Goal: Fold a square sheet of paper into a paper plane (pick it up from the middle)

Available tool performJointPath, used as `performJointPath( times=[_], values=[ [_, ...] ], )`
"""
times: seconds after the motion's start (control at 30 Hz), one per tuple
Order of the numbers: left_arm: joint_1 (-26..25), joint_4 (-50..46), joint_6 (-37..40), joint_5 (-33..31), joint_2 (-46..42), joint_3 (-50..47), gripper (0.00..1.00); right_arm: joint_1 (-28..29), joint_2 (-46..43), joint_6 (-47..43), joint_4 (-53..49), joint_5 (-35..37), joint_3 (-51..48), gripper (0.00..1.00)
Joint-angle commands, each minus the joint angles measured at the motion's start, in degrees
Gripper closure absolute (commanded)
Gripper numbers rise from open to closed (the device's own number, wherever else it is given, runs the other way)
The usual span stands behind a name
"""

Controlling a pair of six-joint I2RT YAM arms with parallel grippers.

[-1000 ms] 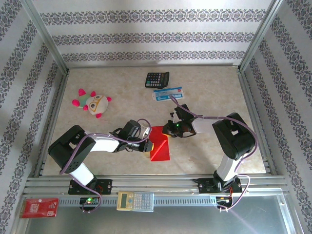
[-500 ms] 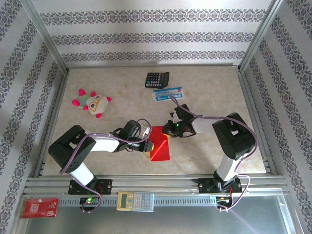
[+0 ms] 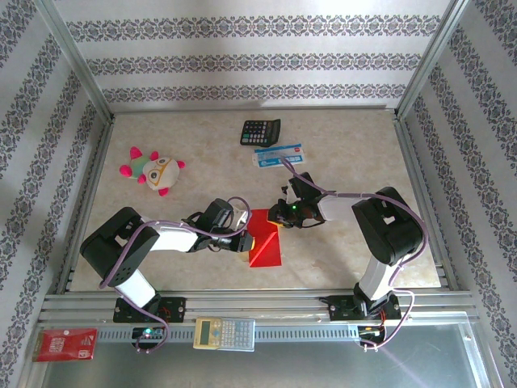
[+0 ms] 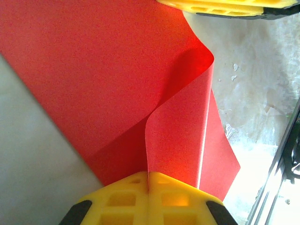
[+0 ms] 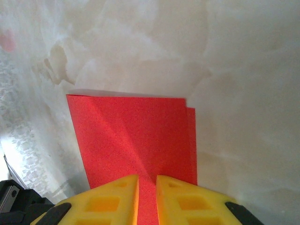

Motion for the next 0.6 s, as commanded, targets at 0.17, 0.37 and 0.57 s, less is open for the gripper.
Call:
performJointPath(
  times=[0.17, 0.37, 0.57],
  values=[
    [0.6, -6.1, 0.1, -3.9, 2.7, -0.8, 1.0, -0.9, -1.0, -2.2, -5.8, 1.3, 0.9, 0.76],
    [0.6, -7.7, 0.1, -4.6, 3.2, -0.4, 1.0, -1.5, -2.7, -2.7, -7.2, 1.2, 1.6, 0.73],
    [0.1, -9.4, 0.4, -5.1, 3.8, 0.7, 1.0, -2.6, -4.0, -3.5, -8.1, 0.9, 2.1, 0.71]
  ],
)
